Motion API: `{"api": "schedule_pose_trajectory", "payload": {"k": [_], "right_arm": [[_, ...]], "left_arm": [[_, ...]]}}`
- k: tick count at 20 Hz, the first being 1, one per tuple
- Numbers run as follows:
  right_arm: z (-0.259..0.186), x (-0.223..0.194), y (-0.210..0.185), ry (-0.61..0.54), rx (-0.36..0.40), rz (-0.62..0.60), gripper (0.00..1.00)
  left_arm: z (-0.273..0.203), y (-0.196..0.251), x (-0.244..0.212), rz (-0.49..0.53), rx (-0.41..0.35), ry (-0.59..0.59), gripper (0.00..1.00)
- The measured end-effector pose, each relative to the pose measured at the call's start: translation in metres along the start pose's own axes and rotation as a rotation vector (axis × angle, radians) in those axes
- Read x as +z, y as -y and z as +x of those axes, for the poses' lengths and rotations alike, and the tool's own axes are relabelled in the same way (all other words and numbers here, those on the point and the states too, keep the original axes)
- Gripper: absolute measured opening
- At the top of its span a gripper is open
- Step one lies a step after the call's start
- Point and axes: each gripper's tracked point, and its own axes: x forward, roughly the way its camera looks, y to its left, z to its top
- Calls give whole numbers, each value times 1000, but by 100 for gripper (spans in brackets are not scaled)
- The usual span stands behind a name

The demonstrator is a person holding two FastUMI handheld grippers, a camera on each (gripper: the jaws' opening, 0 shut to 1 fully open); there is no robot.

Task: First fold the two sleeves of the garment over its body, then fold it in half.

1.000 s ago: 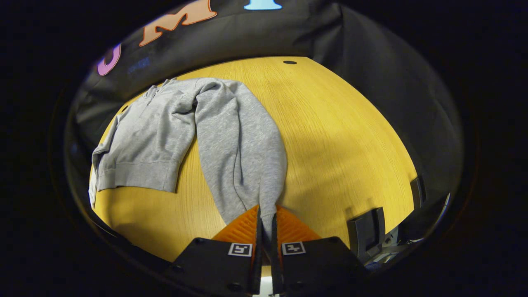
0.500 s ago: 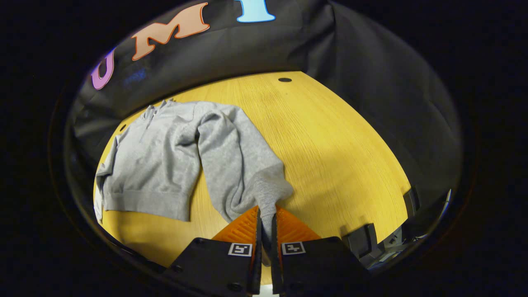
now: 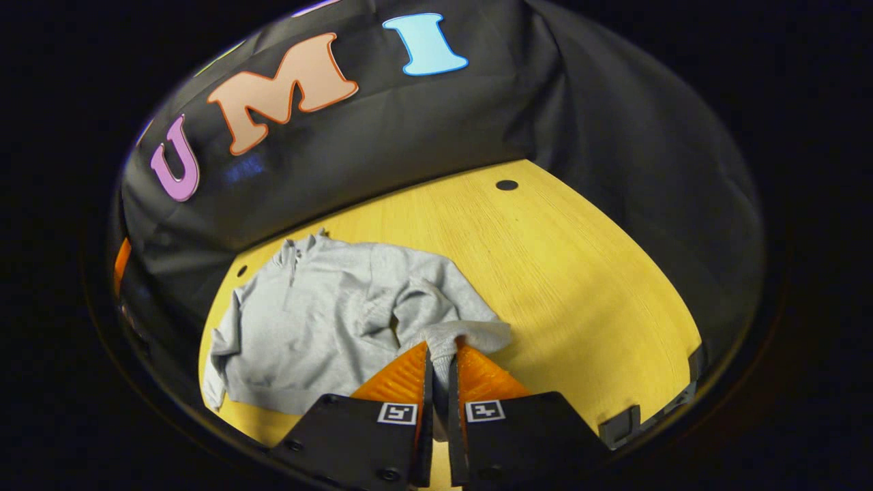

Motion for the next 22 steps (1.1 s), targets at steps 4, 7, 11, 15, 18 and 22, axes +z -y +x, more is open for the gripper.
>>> {"api": "schedule_pose_trajectory", "payload": {"k": [4, 7, 11, 15, 18, 22], "right_arm": [[8, 36, -41, 52, 70, -12, 12], [15, 53, -74, 76, 120, -33, 12], [24, 61, -112, 77, 166, -71, 12], [36, 64, -150, 61, 210, -92, 12], [36, 70, -184, 67, 262, -131, 11], [38, 72, -236, 73, 341, -170, 11]], "left_arm": [[-5, -18, -2, 10, 33, -10, 96], [-9, -32, -6, 12, 62, -22, 93], [-18, -59, -8, 26, 119, -26, 93], [-29, -90, -10, 37, 184, -32, 93], [-38, -111, -13, 40, 227, -44, 93], [-51, -136, -15, 40, 276, -54, 93]]}}
